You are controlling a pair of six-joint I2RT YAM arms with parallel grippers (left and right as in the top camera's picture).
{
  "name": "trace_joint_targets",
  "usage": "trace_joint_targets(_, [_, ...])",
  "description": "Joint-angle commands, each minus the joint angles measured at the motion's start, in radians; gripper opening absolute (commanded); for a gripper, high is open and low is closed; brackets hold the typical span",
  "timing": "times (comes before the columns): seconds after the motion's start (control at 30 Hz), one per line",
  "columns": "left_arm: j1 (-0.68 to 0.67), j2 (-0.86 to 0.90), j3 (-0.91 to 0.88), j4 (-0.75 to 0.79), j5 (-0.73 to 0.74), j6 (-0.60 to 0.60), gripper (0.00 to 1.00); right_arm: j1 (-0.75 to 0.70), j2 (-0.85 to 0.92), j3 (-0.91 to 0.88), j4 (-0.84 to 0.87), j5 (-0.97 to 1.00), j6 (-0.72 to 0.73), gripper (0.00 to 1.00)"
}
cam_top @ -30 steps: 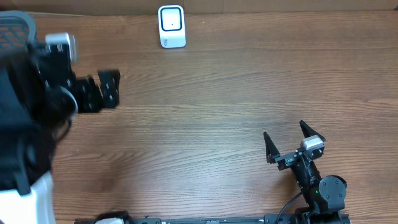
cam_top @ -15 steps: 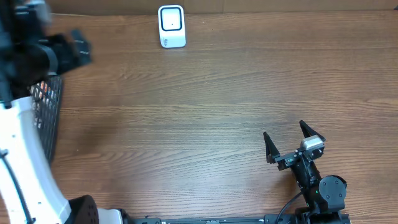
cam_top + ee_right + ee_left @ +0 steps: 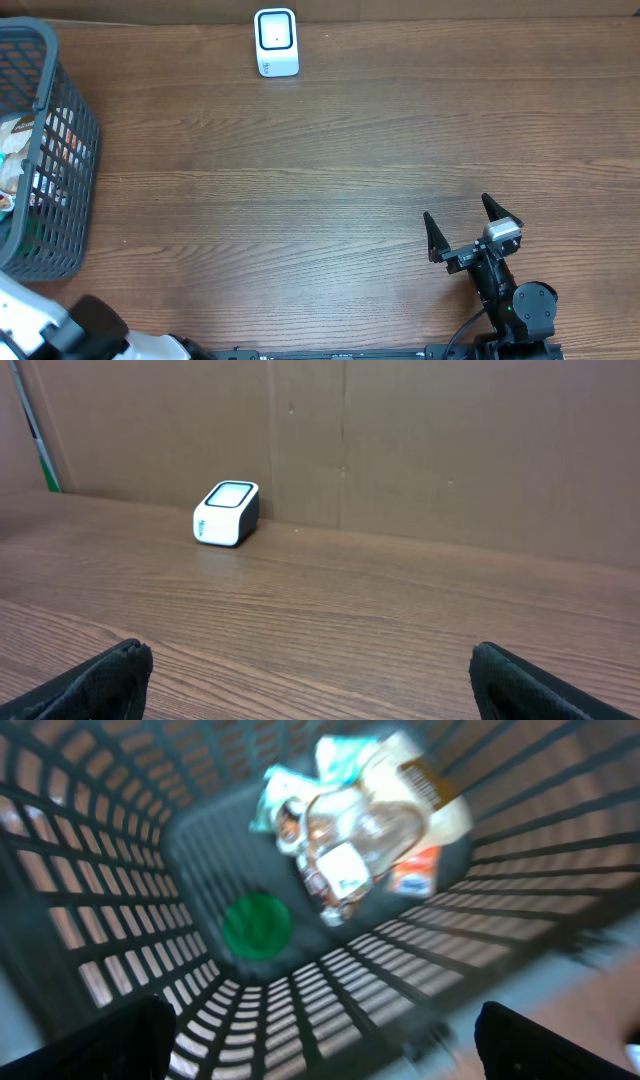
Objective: Scan the item barcode
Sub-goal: 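Reach the left gripper into the basket and grasp the green-lidded jar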
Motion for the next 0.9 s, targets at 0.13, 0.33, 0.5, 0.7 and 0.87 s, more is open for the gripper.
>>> trace_joint_targets(0.13, [0.007, 0.141, -0.041, 0.006, -0.064, -0.017, 1.0, -0.006, -0.007, -0.01, 0.005, 0.003, 0.002, 1.0])
trace_joint_targets(0.33, [0.02, 0.188, -0.122, 0.014, -0.113, -0.037, 1.0, -0.006, -0.007, -0.01, 0.005, 0.003, 0.002, 1.0])
trace_joint_targets(0.5, [0.047, 0.188, -0.282, 0.128, -0.112, -0.031, 1.0, -0.006, -0.007, -0.01, 0.005, 0.002, 0.002, 1.0])
trace_joint_targets(0.7, [0.048, 0.188, -0.419, 0.243, -0.124, -0.01, 1.0, -0.006, -0.007, -0.01, 0.005, 0.003, 0.002, 1.0])
trace_joint_targets(0.87, [0.05, 0.188, -0.504, 0.32, -0.127, 0.006, 1.0, -0.006, -0.007, -0.01, 0.005, 0.003, 0.002, 1.0])
